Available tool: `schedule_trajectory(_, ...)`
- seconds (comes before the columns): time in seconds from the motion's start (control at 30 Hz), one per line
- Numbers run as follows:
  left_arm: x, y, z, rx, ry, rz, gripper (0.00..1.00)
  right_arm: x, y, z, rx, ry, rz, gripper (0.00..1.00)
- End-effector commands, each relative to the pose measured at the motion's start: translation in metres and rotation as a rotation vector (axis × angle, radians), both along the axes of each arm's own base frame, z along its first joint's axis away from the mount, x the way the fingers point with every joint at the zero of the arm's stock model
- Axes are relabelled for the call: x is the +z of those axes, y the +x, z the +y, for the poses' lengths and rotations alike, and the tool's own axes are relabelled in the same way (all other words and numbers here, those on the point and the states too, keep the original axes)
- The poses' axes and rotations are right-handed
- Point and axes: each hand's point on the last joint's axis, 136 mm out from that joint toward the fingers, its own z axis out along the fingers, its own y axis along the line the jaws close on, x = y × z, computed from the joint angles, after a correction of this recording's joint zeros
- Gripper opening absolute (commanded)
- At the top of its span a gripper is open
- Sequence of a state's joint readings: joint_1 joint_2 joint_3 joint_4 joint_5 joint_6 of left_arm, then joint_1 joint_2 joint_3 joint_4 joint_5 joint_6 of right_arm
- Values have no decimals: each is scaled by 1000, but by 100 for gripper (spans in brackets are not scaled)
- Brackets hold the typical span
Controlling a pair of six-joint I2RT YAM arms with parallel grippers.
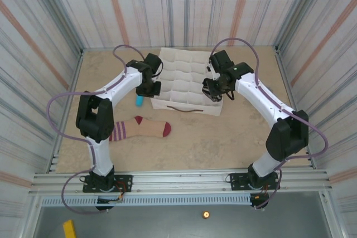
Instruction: Roll the socks
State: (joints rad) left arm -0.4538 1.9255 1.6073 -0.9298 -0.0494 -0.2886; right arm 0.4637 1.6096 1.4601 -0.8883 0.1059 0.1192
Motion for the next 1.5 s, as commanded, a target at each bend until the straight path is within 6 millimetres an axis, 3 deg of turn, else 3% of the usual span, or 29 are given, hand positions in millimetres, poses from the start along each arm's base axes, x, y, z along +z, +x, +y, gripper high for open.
schedule_trajectory(0.0,0,-15,8,10,17,42,0,-2,-6,-3,14,-28,6,0)
schedule_trajectory(0.33,-1,-14,6,16,10,45,0,-30,-18,-13,40,-177,132,0)
schedule_trajectory(0.9,-11,-21,3,17,1,80,0,-62,-7,7,45,-178,158,0)
schedule_trajectory(1.47,-25,-27,20,143,0,137,0,-99,-48,-12,85,-295,248,0)
